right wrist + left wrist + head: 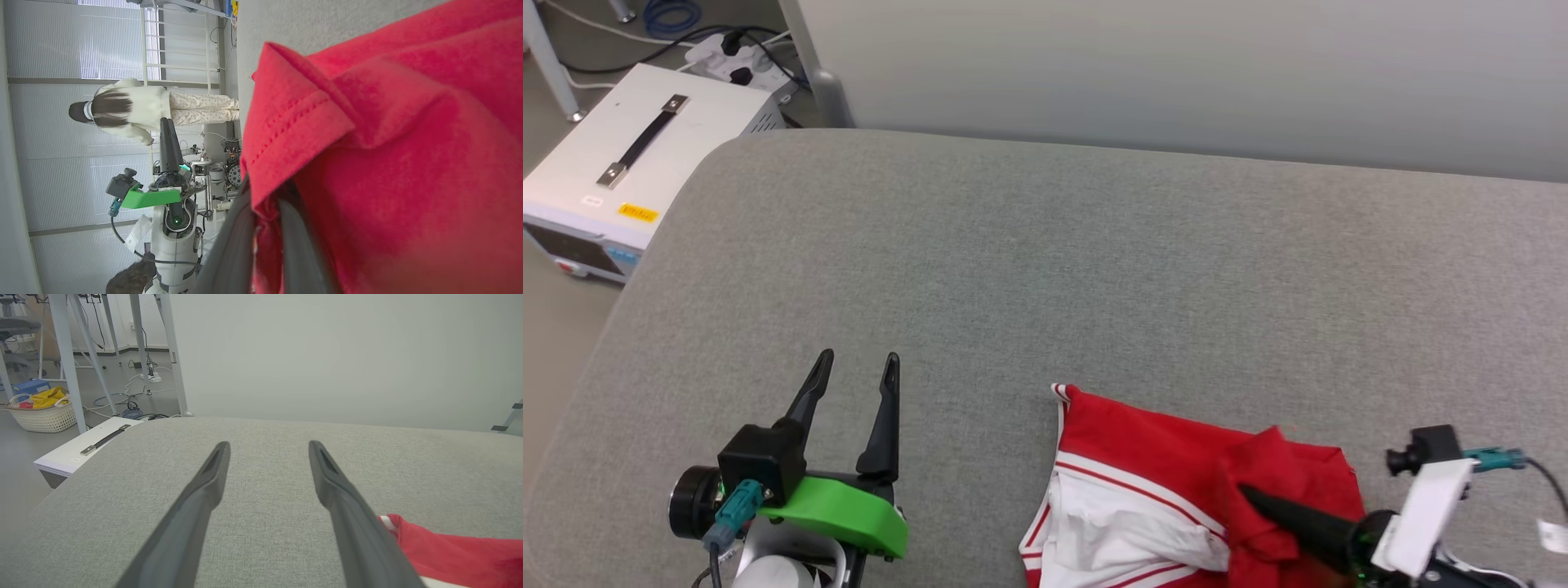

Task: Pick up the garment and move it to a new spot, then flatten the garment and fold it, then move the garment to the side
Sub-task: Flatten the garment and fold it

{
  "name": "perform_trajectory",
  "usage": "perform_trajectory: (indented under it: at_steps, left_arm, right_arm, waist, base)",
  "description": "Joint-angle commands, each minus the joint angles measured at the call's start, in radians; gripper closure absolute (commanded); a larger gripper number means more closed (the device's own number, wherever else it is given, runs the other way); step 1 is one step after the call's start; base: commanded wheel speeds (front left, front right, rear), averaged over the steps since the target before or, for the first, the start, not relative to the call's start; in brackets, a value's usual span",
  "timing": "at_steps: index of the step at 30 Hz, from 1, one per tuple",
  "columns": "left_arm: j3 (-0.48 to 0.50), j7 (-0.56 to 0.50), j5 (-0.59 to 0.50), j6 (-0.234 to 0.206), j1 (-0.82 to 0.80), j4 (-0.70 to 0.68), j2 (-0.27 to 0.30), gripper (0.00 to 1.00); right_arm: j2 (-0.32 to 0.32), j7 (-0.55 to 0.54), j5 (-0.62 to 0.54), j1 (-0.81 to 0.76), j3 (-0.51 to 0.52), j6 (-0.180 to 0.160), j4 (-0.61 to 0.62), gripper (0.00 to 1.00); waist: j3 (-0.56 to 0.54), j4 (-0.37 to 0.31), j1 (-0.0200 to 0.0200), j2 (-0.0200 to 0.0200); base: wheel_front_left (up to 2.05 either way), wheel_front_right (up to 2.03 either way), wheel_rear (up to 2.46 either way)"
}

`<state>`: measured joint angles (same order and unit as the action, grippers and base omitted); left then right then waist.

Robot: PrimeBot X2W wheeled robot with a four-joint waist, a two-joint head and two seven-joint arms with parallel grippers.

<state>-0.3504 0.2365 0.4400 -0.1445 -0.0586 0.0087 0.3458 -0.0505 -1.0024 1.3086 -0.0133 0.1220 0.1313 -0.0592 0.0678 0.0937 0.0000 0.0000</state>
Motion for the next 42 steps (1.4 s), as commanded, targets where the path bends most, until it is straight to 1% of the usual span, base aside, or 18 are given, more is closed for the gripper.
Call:
perform_trajectory:
  at_steps: [1,4,8,14,15,16,17,18,21,25,27,31,33,36,37,39,42]
  left_arm:
    - [-0.002,0.0,0.006,0.004,-0.025,0.005,-0.008,0.0]
    - [-0.011,0.003,0.004,0.013,-0.047,0.012,-0.016,0.0]
    - [-0.014,0.009,0.003,0.026,-0.076,0.026,-0.026,0.0]
    - [-0.015,0.017,-0.001,0.039,-0.103,0.046,-0.042,0.0]
    - [-0.015,0.018,-0.002,0.04,-0.105,0.049,-0.045,0.0]
    - [-0.014,0.019,-0.002,0.042,-0.107,0.053,-0.047,0.0]
    - [-0.013,0.02,-0.003,0.043,-0.107,0.055,-0.047,0.0]
    - [-0.012,0.021,-0.004,0.044,-0.108,0.058,-0.049,0.0]
    - [-0.01,0.022,-0.006,0.048,-0.108,0.065,-0.051,0.0]
    - [-0.008,0.023,-0.01,0.053,-0.11,0.069,-0.054,0.0]
    - [-0.007,0.024,-0.012,0.055,-0.11,0.071,-0.055,0.0]
    - [-0.004,0.024,-0.014,0.058,-0.104,0.074,-0.058,0.0]
    - [-0.003,0.024,-0.015,0.058,-0.099,0.076,-0.059,0.0]
    - [0.001,0.025,-0.018,0.056,-0.092,0.075,-0.059,0.0]
    - [0.003,0.025,-0.018,0.056,-0.09,0.075,-0.059,0.0]
    - [0.007,0.025,-0.021,0.054,-0.083,0.075,-0.057,0.0]
    - [0.012,0.025,-0.023,0.05,-0.074,0.074,-0.056,0.0]
  right_arm:
    - [0.0,0.021,0.02,0.006,-0.033,-0.001,-0.01,1.0]
    - [0.0,0.09,0.047,0.03,-0.128,-0.001,-0.036,1.0]
    - [0.0,0.173,0.071,0.071,-0.227,-0.001,-0.074,1.0]
    - [0.0,0.285,0.079,0.122,-0.333,-0.001,-0.137,1.0]
    - [0.0,0.297,0.073,0.126,-0.343,-0.001,-0.145,0.86]
    - [0.0,0.315,0.068,0.13,-0.353,-0.001,-0.153,0.62]
    - [0.0,0.32,0.071,0.131,-0.362,-0.001,-0.158,0.34]
    - [0.0,0.322,0.076,0.133,-0.378,-0.001,-0.164,0.0]
    - [0.0,0.33,0.071,0.134,-0.402,-0.001,-0.169,0.0]
    - [-0.004,0.344,0.058,0.136,-0.421,-0.001,-0.136,0.0]
    - [-0.018,0.352,0.04,0.135,-0.433,-0.001,-0.106,0.0]
    - [-0.068,0.424,-0.053,0.133,-0.447,-0.001,-0.035,0.0]
    - [-0.097,0.486,-0.124,0.132,-0.447,-0.001,-0.007,0.0]
    - [-0.158,0.592,-0.286,0.131,-0.441,-0.001,0.02,0.0]
    - [-0.168,0.625,-0.328,0.127,-0.428,-0.001,0.021,0.0]
    - [-0.192,0.698,-0.45,0.117,-0.38,-0.001,0.016,0.0]
    - [-0.191,0.781,-0.609,0.101,-0.284,-0.001,0.017,0.0]
  waist:
    - [0.018,0.018,0.0,0.0]
    - [0.04,0.034,0.0,0.0]
    - [0.071,0.046,0.0,0.0]
    - [0.101,0.052,0.0,0.0]
    - [0.103,0.052,0.0,0.0]
    - [0.104,0.05,0.0,0.0]
    - [0.105,0.049,0.0,0.0]
    - [0.105,0.046,0.0,0.0]
    - [0.103,0.041,0.0,0.0]
    - [0.095,0.033,0.0,0.0]
    - [0.089,0.03,0.0,0.0]
    - [0.078,0.023,0.0,0.0]
    - [0.07,0.018,0.0,0.0]
    - [0.059,0.011,0.0,0.0]
    - [0.055,0.008,0.0,0.0]
    - [0.045,0.001,0.0,0.0]
    - [0.033,-0.012,0.0,0.0]
  base:
    - [0.0,0.0,0.0]
    - [0.0,0.0,0.0]
    - [0.0,0.0,0.0]
    - [0.0,0.0,0.0]
    - [0.0,0.0,0.0]
    - [0.0,0.0,0.0]
    - [0.0,0.0,0.0]
    - [0.0,0.0,0.0]
    - [0.0,0.0,0.0]
    - [0.0,0.0,0.0]
    - [0.0,0.0,0.0]
    - [0.0,0.0,0.0]
    - [0.0,0.0,0.0]
    - [0.0,0.0,0.0]
    - [0.0,0.0,0.0]
    - [0.0,0.0,0.0]
    - [0.0,0.0,0.0]
